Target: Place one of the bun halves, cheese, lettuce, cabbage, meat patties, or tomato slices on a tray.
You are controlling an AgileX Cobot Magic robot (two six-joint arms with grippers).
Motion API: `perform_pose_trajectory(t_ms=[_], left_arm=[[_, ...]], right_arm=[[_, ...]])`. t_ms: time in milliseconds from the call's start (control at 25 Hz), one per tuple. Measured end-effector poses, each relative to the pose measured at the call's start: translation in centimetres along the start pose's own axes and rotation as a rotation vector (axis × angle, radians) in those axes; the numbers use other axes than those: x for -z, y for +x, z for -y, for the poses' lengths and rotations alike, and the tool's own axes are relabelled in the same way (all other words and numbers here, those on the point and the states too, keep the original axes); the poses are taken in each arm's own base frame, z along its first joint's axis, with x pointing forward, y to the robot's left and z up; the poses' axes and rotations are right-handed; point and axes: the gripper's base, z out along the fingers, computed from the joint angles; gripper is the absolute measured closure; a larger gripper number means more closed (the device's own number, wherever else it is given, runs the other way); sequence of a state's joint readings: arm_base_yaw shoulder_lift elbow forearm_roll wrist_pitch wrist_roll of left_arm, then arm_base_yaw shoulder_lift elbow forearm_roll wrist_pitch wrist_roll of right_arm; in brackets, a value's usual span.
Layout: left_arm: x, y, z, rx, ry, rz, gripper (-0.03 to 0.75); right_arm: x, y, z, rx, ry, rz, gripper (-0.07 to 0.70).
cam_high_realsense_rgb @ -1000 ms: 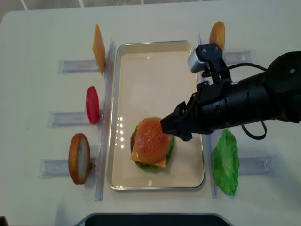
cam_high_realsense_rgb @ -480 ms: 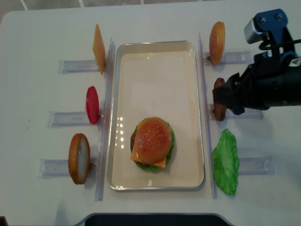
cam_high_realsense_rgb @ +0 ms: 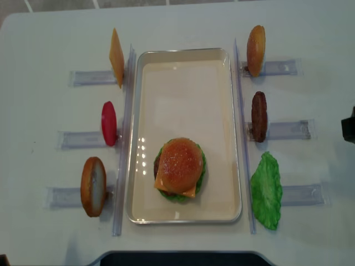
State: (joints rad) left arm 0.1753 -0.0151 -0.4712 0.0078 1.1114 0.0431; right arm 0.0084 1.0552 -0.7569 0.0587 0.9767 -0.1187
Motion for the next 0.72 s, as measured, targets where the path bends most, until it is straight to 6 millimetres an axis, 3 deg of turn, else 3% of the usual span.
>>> perform_pose_trajectory(t_ms=[320,440,720], left_arm=[[0.0,0.0,0.0,0.000,0.000,0.000,0.716],[0.0,0.0,0.0,0.000,0.000,0.000,0.716],[0.0,0.0,0.0,0.000,0.000,0.000,0.716]], right_arm=[[0.6,2.2,0.8,-0.035,0.084,-0.214,0.118],[1.4,3.6,0.3,-0.052,0.055,-0.175,0.118],[4.1,9.1,-1.1,-0.081,-0.016,0.059,0.118]])
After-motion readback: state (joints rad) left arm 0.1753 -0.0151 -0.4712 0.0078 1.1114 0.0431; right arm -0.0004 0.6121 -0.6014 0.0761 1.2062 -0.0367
